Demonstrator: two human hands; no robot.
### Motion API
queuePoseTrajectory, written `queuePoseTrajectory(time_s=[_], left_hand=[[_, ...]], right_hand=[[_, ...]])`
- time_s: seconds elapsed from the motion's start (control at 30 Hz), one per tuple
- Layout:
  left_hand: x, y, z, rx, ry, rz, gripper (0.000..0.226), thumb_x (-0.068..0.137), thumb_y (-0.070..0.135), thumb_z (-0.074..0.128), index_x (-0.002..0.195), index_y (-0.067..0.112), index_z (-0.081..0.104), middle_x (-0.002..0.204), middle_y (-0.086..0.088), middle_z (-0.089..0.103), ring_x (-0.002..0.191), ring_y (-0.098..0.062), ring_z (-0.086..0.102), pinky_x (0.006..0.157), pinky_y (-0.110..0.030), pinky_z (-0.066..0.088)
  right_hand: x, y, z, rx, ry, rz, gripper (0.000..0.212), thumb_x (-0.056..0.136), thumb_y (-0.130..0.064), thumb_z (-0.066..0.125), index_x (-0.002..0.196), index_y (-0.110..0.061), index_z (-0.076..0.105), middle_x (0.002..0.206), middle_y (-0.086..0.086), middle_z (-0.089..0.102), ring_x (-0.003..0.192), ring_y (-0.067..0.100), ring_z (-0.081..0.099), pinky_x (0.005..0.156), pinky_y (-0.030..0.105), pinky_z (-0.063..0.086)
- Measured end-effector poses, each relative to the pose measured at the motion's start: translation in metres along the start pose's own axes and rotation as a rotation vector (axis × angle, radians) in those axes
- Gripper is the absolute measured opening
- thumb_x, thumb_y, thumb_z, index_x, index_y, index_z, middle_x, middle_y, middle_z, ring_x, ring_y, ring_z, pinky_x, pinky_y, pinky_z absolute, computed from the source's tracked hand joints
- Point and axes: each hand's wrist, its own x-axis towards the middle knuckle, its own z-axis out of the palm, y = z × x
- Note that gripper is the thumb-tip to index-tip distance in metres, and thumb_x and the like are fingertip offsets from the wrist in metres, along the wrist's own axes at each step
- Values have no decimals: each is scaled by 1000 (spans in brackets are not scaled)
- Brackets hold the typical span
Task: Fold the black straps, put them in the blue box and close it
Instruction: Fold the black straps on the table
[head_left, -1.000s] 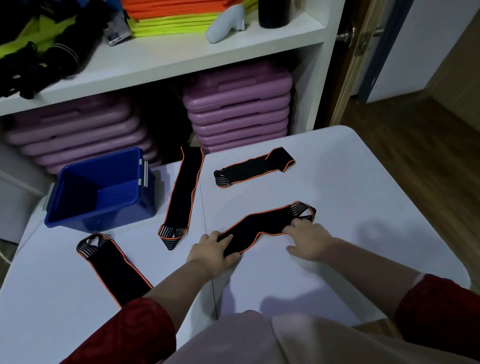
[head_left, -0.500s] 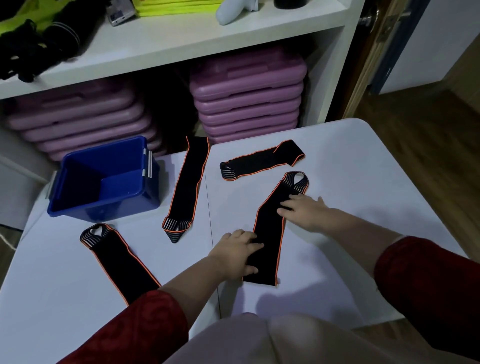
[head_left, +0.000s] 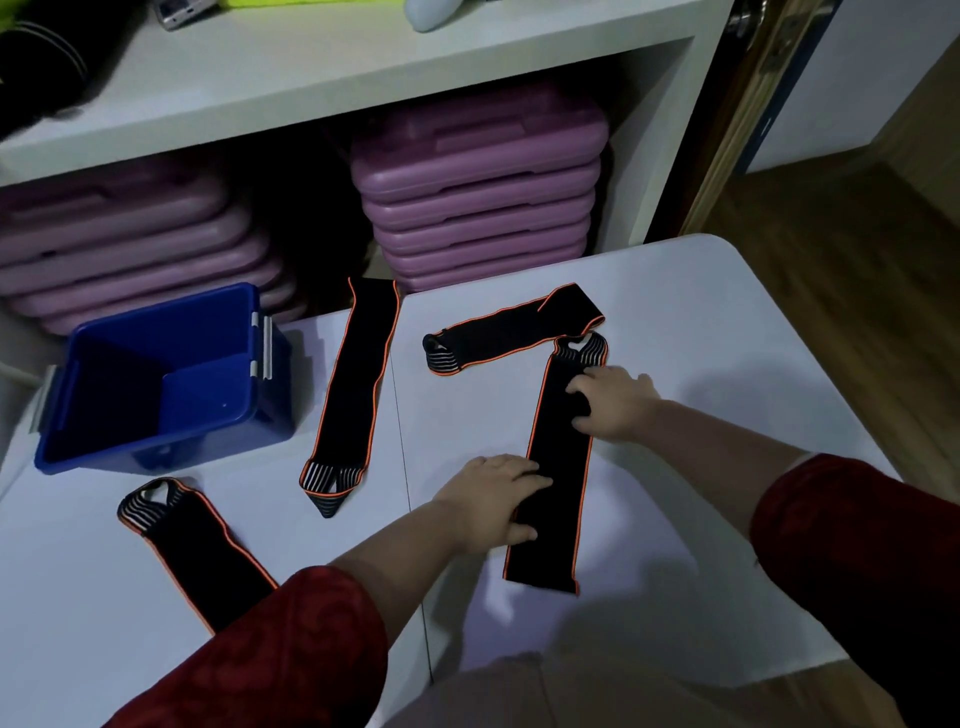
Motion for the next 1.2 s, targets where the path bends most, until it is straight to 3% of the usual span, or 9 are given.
queuePoseTrajectory(time_s=[0.07, 0.2, 0.5, 0.6, 0.7, 0.77, 0.87, 1.07, 1.2], left_hand=[[8, -12, -12, -21, 76, -43, 67, 85, 48, 57, 145, 28, 32, 152, 0, 33, 139, -20, 29, 108, -36, 26], [25, -44, -39, -52, 168, -154, 65, 86, 50, 55, 143, 27, 35, 149, 2, 38, 137, -21, 32, 108, -39, 29], [57, -107, -86, -119, 305, -457, 55, 87, 38, 56, 137, 18, 44, 145, -5, 43, 132, -27, 38, 108, -40, 33], [63, -122, -89, -121, 206, -504, 52, 88, 26, 52, 138, 17, 43, 145, -6, 42, 131, -29, 39, 108, -42, 36], [65, -130, -85, -168, 197, -512, 48, 88, 18, 50, 135, 16, 48, 140, -8, 47, 129, -29, 42, 105, -38, 39], [66, -130, -83, -193, 228, -507, 44, 88, 14, 50, 132, 15, 52, 133, -10, 52, 126, -29, 43, 103, -34, 39], [63, -132, -82, -263, 267, -546, 40, 88, 14, 53, 128, 14, 55, 120, -12, 55, 117, -29, 49, 93, -27, 39], [42, -136, -101, -275, 348, -524, 51, 80, 32, 72, 126, 14, 58, 117, -8, 58, 118, -25, 47, 100, -34, 41], [21, -135, -123, -227, 457, -456, 49, 79, 27, 74, 123, 10, 60, 119, -9, 58, 116, -28, 49, 97, -33, 39]], right_hand=[[9, -1, -13, 108, 158, 25, 44, 81, -42, 54, 123, -29, 52, 132, 5, 48, 123, 28, 42, 94, 46, 38], [35, 9, -41, 357, 356, 129, 43, 83, -36, 57, 123, -21, 53, 123, 11, 49, 116, 32, 47, 93, 45, 45], [102, 16, -72, 374, 185, 126, 63, 80, -40, 67, 132, -12, 44, 122, 16, 54, 109, 32, 55, 83, 36, 46], [116, 11, -68, 216, 125, 135, 62, 76, -42, 70, 124, -9, 49, 116, 14, 57, 106, 31, 56, 84, 40, 51], [124, 8, -66, 104, 160, 166, 49, 76, -30, 68, 115, -9, 48, 105, 13, 58, 96, 32, 57, 73, 37, 48], [127, 11, -67, 91, 179, 153, 54, 77, -19, 63, 125, -13, 39, 100, 14, 57, 93, 34, 57, 69, 36, 44], [125, 25, -69, 197, 175, 88, 63, 79, -10, 57, 135, -25, 32, 101, 16, 57, 96, 36, 57, 72, 37, 46], [105, 33, -103, 591, 278, -59, 34, 80, -18, 71, 106, -15, 49, 79, 9, 56, 73, 24, 55, 66, 32, 41], [60, 16, -127, 730, 242, -212, 21, 83, -23, 71, 95, -18, 55, 80, 6, 52, 66, 16, 51, 61, 25, 49]])
